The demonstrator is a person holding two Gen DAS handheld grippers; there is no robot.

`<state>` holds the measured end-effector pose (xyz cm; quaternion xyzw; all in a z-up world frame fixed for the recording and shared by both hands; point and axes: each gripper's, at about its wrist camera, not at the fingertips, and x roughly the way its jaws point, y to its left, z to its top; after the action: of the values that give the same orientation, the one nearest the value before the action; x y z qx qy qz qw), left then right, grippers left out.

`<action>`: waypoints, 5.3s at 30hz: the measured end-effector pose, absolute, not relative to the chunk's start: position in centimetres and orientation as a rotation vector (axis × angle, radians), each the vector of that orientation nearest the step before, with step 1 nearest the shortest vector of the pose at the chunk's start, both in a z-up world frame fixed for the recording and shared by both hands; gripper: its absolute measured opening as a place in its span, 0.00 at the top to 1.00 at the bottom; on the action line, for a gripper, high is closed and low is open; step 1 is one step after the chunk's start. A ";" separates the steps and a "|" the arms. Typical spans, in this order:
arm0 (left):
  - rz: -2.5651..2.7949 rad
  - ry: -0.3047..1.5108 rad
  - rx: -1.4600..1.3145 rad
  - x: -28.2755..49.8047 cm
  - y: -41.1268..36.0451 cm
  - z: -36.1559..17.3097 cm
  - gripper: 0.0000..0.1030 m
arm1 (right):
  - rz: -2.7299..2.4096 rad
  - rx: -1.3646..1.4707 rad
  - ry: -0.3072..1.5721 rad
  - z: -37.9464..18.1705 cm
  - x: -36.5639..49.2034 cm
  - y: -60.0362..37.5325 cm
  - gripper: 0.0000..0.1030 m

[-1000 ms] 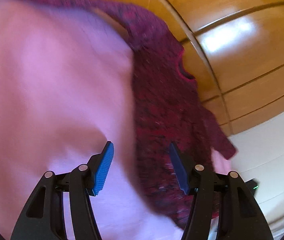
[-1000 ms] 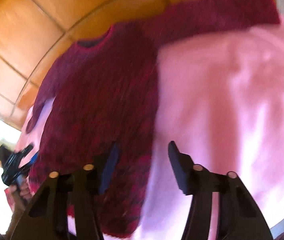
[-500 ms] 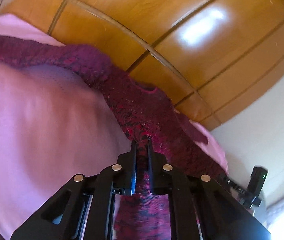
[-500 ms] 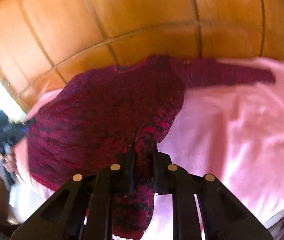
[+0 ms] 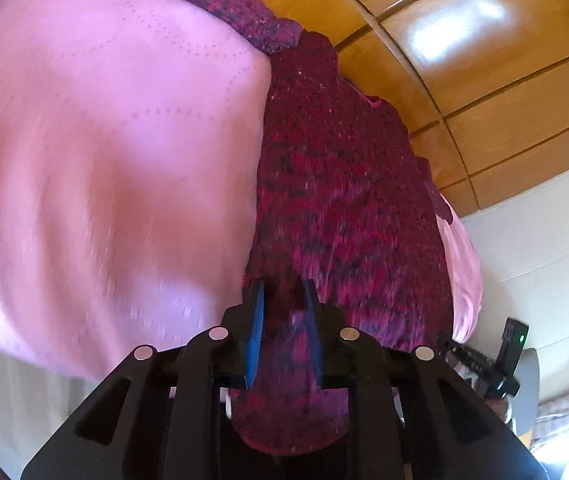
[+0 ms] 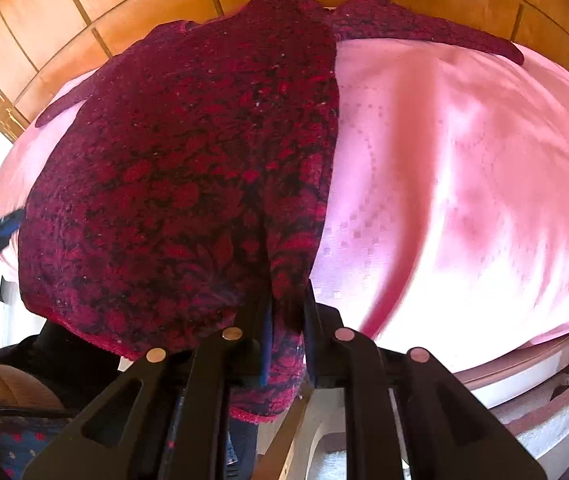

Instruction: Fold small clothes

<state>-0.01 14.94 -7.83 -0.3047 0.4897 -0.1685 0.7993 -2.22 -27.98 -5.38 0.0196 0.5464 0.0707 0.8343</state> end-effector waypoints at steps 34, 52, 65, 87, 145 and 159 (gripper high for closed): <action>0.399 0.801 -0.864 28.7 42.5 -7.5 0.50 | 0.424 -0.048 0.960 -8.9 14.1 -7.9 0.02; 0.569 0.723 -0.767 20.6 44.6 -8.4 0.91 | 0.386 -0.068 0.939 -9.0 13.7 -7.7 0.02; 0.275 0.686 -0.500 17.3 27.2 -1.4 0.60 | 0.277 0.395 0.874 -4.7 14.4 -19.5 0.29; -0.106 0.895 -0.198 16.8 5.2 -7.4 0.59 | -0.351 1.039 0.652 -9.2 28.9 -56.3 0.62; -0.062 0.791 -0.172 6.6 9.0 -2.0 0.58 | -0.181 0.851 0.725 -4.5 8.9 -46.8 0.53; -0.111 0.923 -0.130 12.1 3.9 -5.4 0.48 | -0.455 1.152 0.615 -8.4 19.3 -61.7 0.56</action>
<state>12.13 3.89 -5.44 -0.0628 0.4447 -0.0535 0.8919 19.34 -61.72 -8.45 0.5314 0.2836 -0.2097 0.7702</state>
